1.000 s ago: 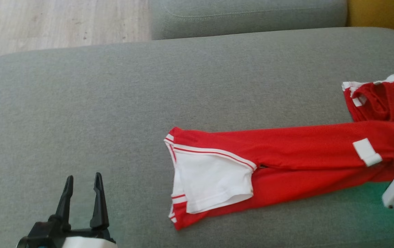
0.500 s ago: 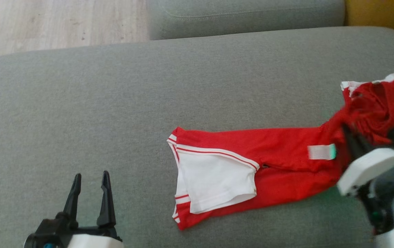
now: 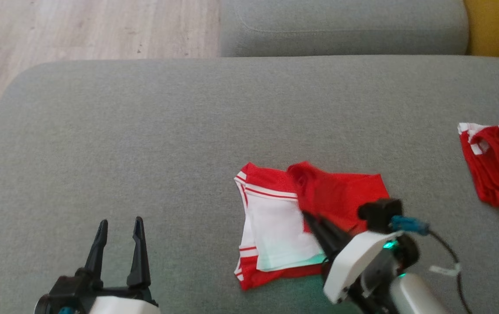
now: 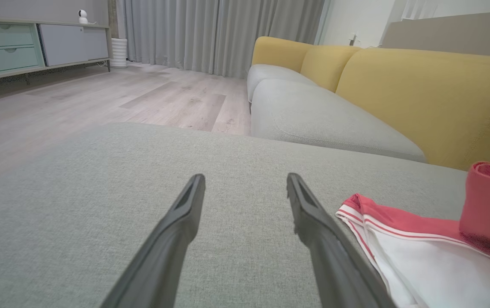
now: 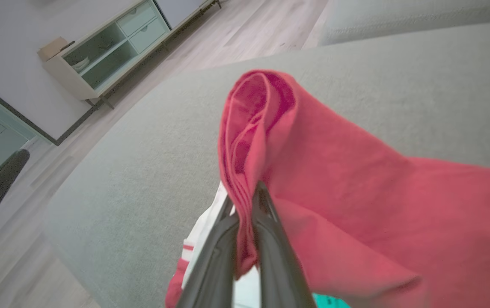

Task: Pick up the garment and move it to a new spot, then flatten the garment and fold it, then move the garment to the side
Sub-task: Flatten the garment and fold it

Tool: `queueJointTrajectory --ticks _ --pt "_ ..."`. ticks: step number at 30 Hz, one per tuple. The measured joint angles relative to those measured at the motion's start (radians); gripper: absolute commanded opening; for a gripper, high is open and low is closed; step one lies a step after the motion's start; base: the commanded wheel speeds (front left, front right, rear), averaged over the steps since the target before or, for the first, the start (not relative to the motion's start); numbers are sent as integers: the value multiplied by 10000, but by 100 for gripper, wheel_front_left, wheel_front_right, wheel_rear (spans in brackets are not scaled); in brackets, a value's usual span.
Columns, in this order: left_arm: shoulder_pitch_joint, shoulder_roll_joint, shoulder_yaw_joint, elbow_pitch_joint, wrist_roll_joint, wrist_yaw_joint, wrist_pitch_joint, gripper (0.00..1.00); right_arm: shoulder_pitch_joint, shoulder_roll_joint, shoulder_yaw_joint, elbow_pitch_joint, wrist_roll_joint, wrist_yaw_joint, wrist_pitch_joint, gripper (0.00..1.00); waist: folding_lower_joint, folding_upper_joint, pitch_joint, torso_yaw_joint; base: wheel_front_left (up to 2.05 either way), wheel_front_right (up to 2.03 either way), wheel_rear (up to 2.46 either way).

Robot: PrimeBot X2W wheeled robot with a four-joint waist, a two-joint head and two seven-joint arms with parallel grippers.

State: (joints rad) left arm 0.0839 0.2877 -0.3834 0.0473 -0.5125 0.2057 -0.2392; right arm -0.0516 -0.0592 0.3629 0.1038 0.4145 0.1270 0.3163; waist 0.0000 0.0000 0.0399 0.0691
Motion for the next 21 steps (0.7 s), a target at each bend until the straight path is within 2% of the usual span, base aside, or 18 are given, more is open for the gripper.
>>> queueJointTrajectory --ticks 8,17,18,20,21 --pt "19 -2 -42 61 -46 -4 0 100 -757 2 1137 1695 1133 0 -1007 0 0 0 -262 378 0 0 0" --pt "38 -25 -86 213 -73 -109 0 100 -1581 -12 2226 3430 2034 0 -1799 0 0 0 -376 353 0 0 0" --pt "36 -29 -100 242 -73 -121 -2 100 -1717 -12 2393 3578 2151 0 -1885 11 0 0 -364 339 0 0 0" --pt "35 -38 -136 313 -73 -132 -2 100 -2015 -19 2748 3801 2418 0 -2034 44 0 0 -330 316 0 0 0" --pt "33 -44 -153 339 -73 -134 -2 100 -2157 -17 2884 3917 2554 0 -2128 77 0 0 -310 308 0 0 0"
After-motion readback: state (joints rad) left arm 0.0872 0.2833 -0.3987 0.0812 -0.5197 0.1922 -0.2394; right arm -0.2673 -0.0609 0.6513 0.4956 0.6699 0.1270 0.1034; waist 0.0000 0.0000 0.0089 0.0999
